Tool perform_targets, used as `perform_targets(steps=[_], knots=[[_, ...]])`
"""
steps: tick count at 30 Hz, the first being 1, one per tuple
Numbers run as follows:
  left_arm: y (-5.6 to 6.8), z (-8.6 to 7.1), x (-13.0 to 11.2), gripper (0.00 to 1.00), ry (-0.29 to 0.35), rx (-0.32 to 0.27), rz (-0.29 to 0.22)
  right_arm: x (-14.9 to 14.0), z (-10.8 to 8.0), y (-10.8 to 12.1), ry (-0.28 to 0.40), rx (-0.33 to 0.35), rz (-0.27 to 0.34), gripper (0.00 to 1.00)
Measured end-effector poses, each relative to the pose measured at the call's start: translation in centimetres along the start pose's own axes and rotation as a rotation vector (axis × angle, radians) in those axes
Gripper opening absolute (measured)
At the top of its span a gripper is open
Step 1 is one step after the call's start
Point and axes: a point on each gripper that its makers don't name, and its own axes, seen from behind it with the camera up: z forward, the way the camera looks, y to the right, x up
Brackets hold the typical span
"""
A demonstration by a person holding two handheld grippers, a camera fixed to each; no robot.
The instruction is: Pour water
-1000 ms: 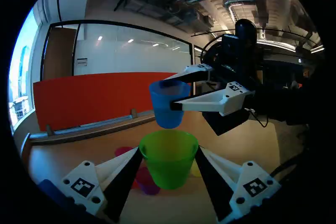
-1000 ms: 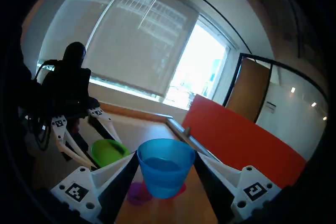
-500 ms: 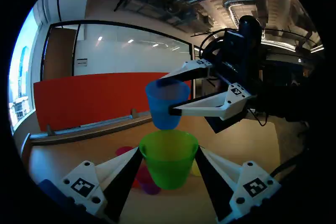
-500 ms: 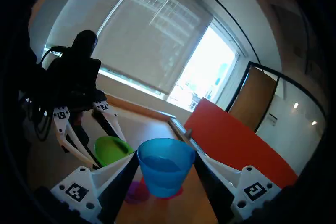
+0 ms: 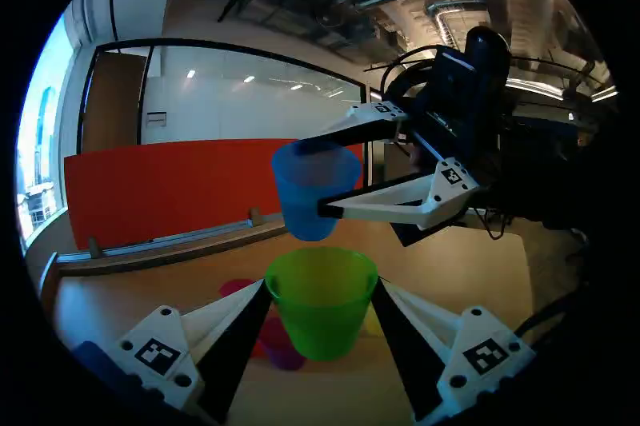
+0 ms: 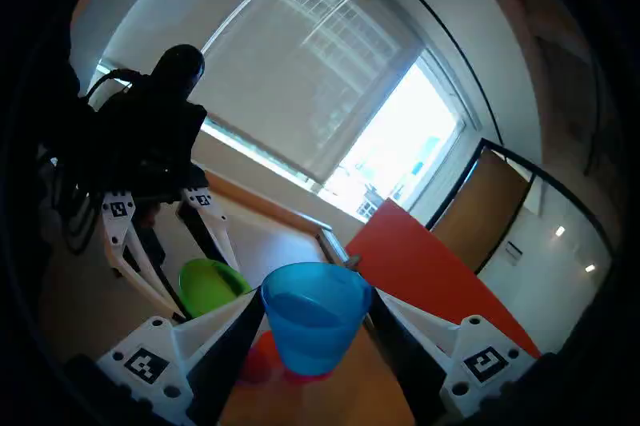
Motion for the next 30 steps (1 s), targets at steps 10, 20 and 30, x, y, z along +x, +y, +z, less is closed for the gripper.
perform_targets(steps=[10,20,30], knots=[[0.1,0.1,0.1,0.87,0.002,-0.001,0.000,0.7,0.2,0.7,0.003,-0.010,-0.049,0.93],[0.1,0.2,0.0,0.87,0.001,-0.002,-0.003,1.2,0.3,1.3,0.006,-0.019,-0.092,0.93],[0.2,0.2,-0.1,0.87,0.001,-0.005,-0.002,1.4,0.5,1.4,0.001,-0.023,-0.138,0.93]])
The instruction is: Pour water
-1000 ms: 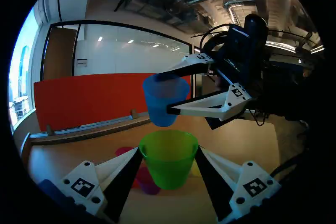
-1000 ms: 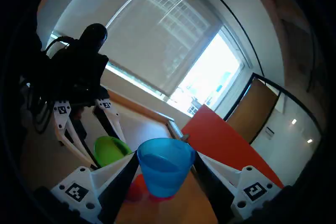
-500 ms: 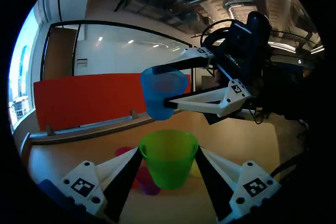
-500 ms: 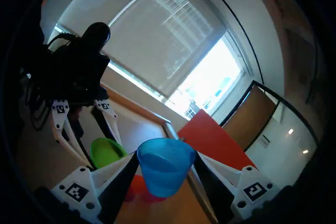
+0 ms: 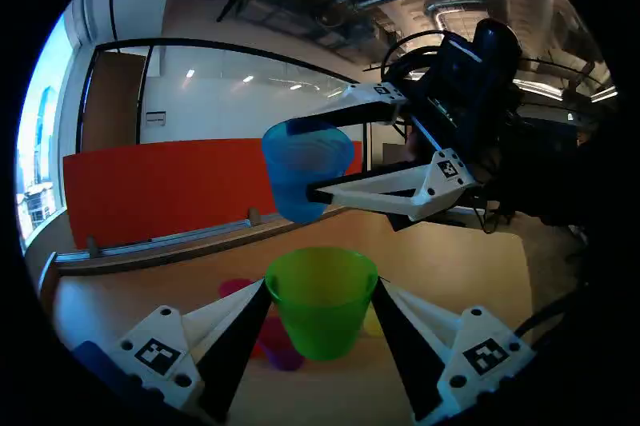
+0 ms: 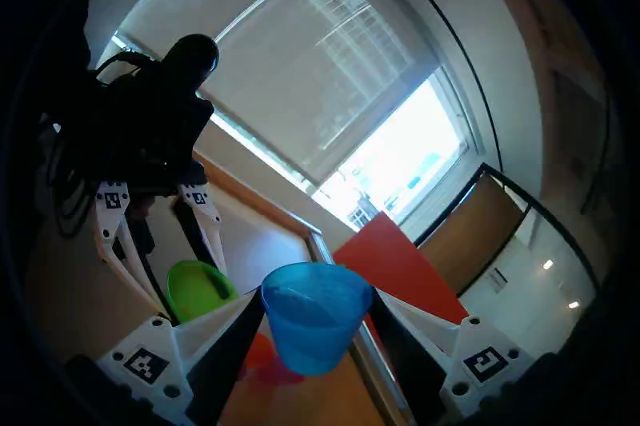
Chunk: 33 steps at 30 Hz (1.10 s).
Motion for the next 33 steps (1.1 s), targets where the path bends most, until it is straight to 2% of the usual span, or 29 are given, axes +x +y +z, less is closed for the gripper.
perform_targets(steps=[33], knots=[[0.2,0.0,0.4,0.87,0.011,-0.007,0.004,1.7,0.9,0.0,-0.007,-0.002,-0.163,0.93]])
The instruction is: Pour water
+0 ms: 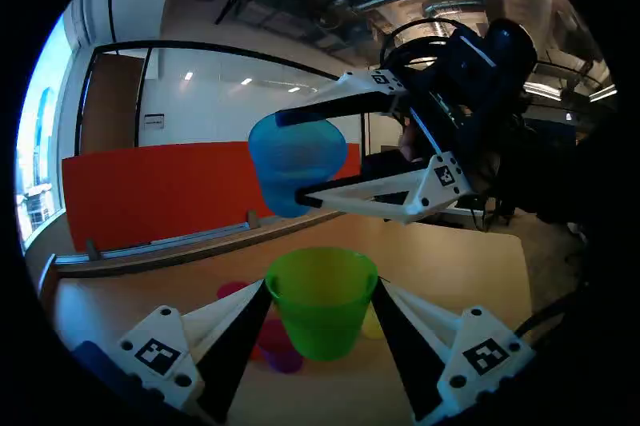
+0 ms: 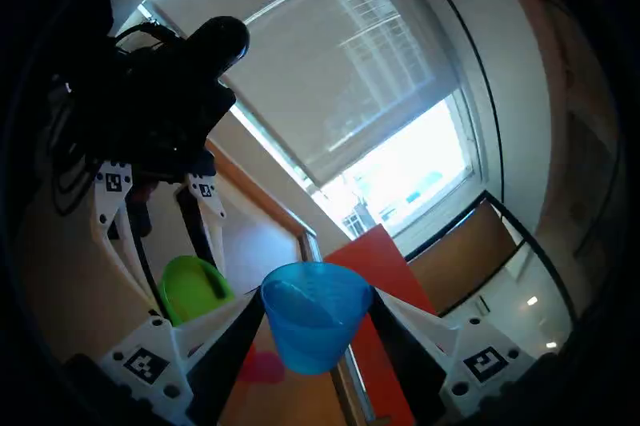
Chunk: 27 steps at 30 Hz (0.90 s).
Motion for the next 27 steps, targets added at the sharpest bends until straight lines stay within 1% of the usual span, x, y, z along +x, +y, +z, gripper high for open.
perform_targets(steps=[12,20,27], knots=[[0.08,-0.14,0.20,0.87,0.004,-0.001,0.002,0.38,0.51,-0.06,-0.004,0.001,-0.052,0.93],[0.06,-0.21,0.23,0.87,0.006,0.000,0.002,0.51,0.79,-0.23,-0.010,0.005,-0.105,0.93],[0.14,-0.26,0.29,0.87,0.005,-0.001,0.006,0.56,0.97,-0.37,-0.011,0.007,-0.123,0.93]])
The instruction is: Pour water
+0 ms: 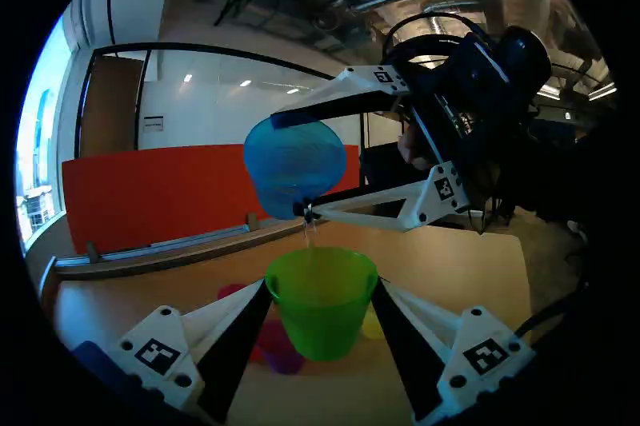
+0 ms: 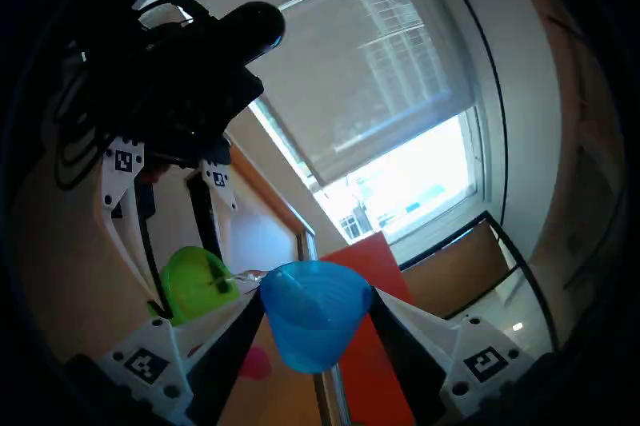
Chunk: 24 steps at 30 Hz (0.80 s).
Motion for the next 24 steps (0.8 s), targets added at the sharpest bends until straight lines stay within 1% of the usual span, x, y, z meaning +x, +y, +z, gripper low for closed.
perform_targets(steps=[8,24], knots=[[0.03,-0.02,0.05,0.87,0.000,0.001,0.001,0.12,-0.04,0.13,-0.003,-0.004,-0.024,0.93],[0.03,0.03,-0.12,0.87,-0.005,0.001,0.005,0.12,-0.30,0.51,-0.005,-0.014,-0.050,0.93]])
